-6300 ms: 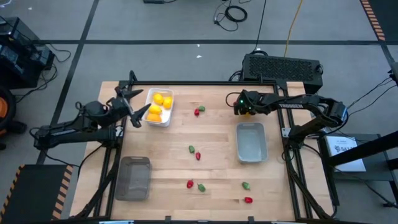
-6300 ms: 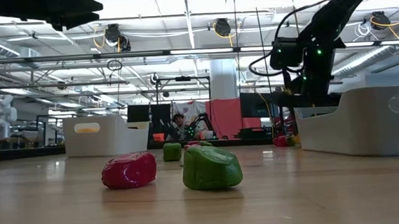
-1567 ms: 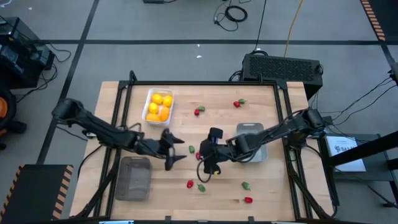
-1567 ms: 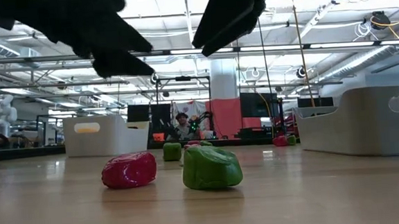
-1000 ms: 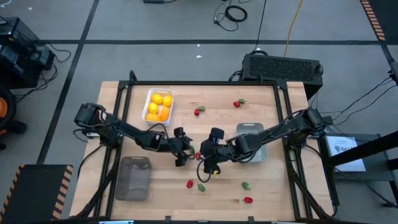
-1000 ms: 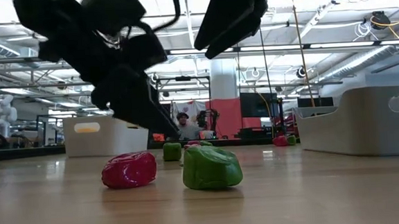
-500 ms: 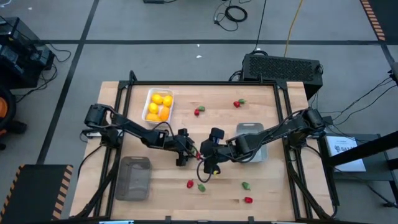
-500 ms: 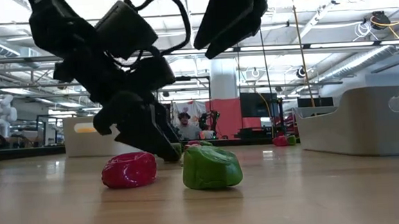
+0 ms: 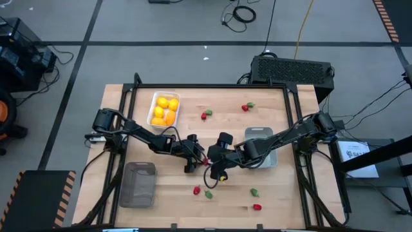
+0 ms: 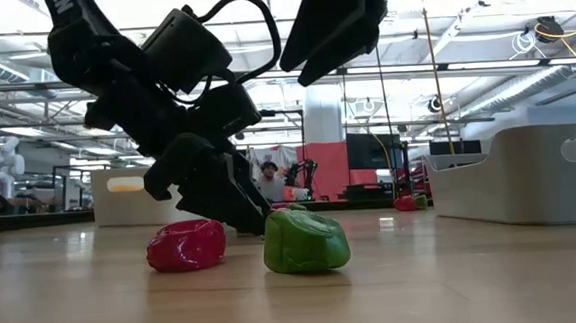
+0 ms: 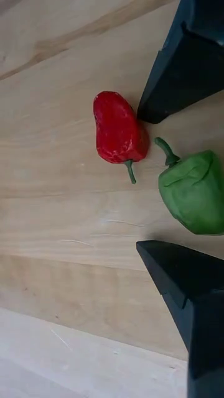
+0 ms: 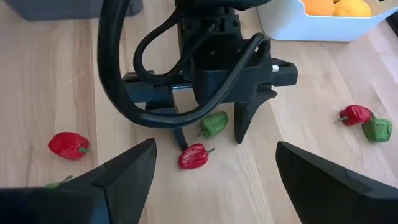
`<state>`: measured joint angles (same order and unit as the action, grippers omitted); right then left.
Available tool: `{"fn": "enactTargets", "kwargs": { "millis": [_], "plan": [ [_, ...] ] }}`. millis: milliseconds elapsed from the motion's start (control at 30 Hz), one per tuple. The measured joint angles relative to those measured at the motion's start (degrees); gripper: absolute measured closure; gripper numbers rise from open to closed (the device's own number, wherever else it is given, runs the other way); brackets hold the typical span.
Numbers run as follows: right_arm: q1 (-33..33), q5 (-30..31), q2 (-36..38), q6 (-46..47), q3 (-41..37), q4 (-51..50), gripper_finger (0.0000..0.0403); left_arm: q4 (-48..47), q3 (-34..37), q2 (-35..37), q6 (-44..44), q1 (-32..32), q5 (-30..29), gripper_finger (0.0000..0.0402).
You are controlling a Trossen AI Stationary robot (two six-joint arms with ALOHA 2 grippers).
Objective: Sort produce into baskets
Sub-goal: Put the middle left green chili pepper into the transparent black bin
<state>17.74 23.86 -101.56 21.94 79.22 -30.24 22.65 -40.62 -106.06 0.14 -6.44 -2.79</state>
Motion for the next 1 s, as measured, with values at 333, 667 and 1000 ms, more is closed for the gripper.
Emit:
{"fn": "enactTargets", "kwargs": {
  "millis": [333,667,1000],
  "plan": [
    [0.0,0.0,0.0,-0.1,0.0,0.0,0.0083,-0.6,0.0,-0.1,-1.2,0.0,1.1,0.0115],
    [0.0,0.0,0.0,-0.3,0.0,0.0,0.0083,-5.2,0.2,3.1,-1.3,0.1,1.7,0.0181],
    [0.0,0.0,0.0,-0.2,0.0,-0.5,0.0083,-11.0,0.3,7.3,-1.3,0.1,0.3,0.0235]
  ]
}}
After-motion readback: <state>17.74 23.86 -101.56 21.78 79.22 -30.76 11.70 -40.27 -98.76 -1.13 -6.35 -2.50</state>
